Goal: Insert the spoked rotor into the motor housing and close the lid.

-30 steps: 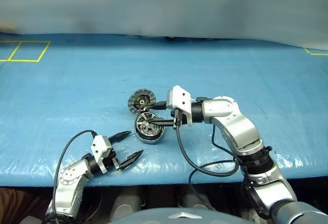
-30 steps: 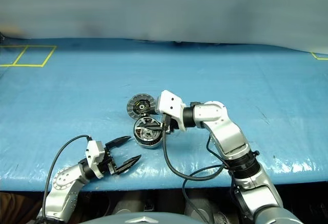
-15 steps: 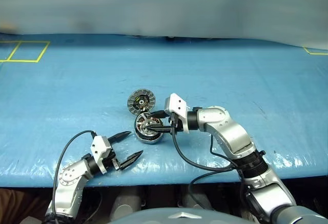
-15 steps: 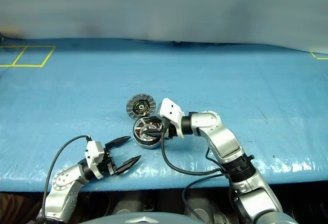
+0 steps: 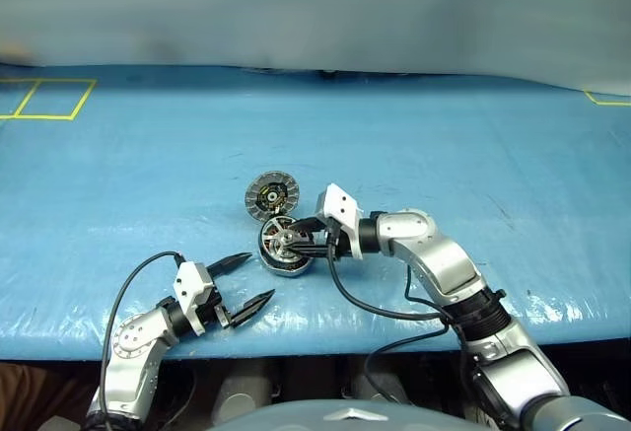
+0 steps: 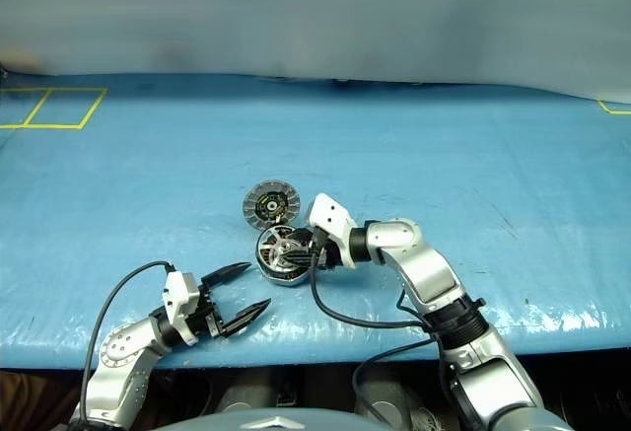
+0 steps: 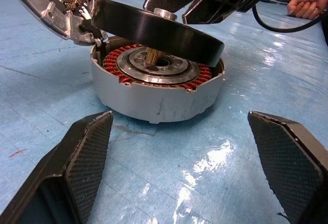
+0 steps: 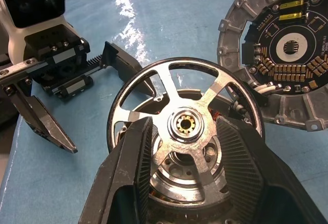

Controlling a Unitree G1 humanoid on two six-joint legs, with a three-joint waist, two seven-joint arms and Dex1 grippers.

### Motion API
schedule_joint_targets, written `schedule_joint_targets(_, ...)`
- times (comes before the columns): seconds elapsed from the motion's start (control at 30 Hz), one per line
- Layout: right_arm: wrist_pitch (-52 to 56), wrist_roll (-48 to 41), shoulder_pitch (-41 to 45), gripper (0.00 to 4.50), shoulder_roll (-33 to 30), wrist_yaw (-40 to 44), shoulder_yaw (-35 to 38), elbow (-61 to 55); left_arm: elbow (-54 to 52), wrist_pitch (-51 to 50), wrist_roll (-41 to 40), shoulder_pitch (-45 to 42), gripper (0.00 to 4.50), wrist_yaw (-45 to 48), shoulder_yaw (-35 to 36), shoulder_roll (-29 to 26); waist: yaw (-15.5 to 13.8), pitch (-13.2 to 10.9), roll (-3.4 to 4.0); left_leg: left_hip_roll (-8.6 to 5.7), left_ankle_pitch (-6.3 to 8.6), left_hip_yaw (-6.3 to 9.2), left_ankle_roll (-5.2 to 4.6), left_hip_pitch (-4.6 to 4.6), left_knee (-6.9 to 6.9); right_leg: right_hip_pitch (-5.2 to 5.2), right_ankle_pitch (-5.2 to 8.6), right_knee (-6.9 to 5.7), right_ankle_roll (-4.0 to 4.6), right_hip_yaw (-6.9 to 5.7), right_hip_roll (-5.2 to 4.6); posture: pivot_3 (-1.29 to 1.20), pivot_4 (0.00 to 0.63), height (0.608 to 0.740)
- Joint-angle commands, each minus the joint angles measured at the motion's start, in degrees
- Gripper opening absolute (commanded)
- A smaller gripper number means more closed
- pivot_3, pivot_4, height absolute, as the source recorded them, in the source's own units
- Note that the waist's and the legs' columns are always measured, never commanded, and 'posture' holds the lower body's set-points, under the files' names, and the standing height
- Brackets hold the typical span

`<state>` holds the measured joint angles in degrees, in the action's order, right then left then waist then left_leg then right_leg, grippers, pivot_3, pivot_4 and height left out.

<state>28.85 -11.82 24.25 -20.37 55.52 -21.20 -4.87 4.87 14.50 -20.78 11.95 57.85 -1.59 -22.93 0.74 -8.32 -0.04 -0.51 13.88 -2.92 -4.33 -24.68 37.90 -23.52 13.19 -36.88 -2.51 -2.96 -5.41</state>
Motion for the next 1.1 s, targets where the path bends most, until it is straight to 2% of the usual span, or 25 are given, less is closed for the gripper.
schedule_joint_targets(0.03, -1.25, 0.17, 0.08, 2.07, -0.19, -0.19, -0.14, -0.89, -0.42, 1.19, -0.26, 0.25, 4.50, -0.05, 0.58, 0.01, -0.01, 0.00, 0.00, 0.00, 0.00, 0.00, 0.00, 0.00, 0.00, 0.00, 0.00, 0.00, 0.00, 0.00, 0.00, 0.00, 0.150, 0.740)
schedule_joint_targets(0.07, -1.31, 0.24, 0.10, 1.69, -0.18, -0.30, -0.21, -0.77, -0.41, 1.20, -0.22, 0.25, 4.50, -0.09, 0.56, 0.01, -0.01, 0.00, 0.00, 0.00, 0.00, 0.00, 0.00, 0.00, 0.00, 0.00, 0.00, 0.00, 0.00, 0.00, 0.00, 0.00, 0.150, 0.740)
schedule_joint_targets(0.27, -1.56, 0.34, 0.26, 0.02, -0.33, -0.55, -0.56, -0.51, -0.31, 1.14, -0.13, 0.25, 4.50, -0.22, 0.47, -0.02, 0.02, 0.00, 0.00, 0.00, 0.00, 0.00, 0.00, 0.01, 0.01, 0.01, 0.00, -0.01, 0.00, 0.00, 0.00, 0.00, 0.150, 0.740)
schedule_joint_targets(0.8, -1.21, -1.91, 0.91, 0.02, -0.92, 0.00, 0.58, -4.28, 0.07, 1.08, -0.15, 0.20, 4.50, -0.04, 0.41, -0.04, -0.01, 0.00, 0.00, 0.01, 0.00, -0.01, 0.00, 0.00, -0.01, -0.01, 0.00, 0.00, 0.00, -0.01, 0.00, 0.00, 0.150, 0.740)
schedule_joint_targets(0.9, -1.79, -1.69, 0.91, 0.59, -0.81, -0.14, 0.27, -4.22, 0.08, 1.05, -0.13, 0.17, 4.50, -0.02, 0.39, -0.03, -0.02, 0.00, 0.00, 0.01, 0.00, 0.00, 0.00, 0.00, -0.01, 0.00, 0.00, 0.00, 0.00, -0.01, 0.00, 0.00, 0.150, 0.740)
schedule_joint_targets(1.0, -2.51, -1.11, 0.88, 1.53, -0.44, -0.94, 0.17, -3.95, -0.04, 0.94, -0.10, 0.34, 4.50, -0.06, 0.25, 0.03, -0.01, 0.00, 0.00, 0.01, 0.00, 0.00, 0.00, 0.00, -0.01, -0.01, 0.00, 0.00, 0.00, -0.01, -0.01, 0.00, 0.150, 0.740)
schedule_joint_targets(1.1, -2.87, -0.68, 1.00, 1.53, -0.33, -1.13, -0.06, -3.22, -0.19, 0.81, -0.10, 0.53, 4.50, -0.11, 0.17, 0.05, -0.02, 0.00, 0.00, 0.01, 0.00, 0.00, 0.00, 0.00, -0.02, -0.01, 0.00, 0.00, 0.00, -0.01, 0.00, 0.00, 0.150, 0.740)
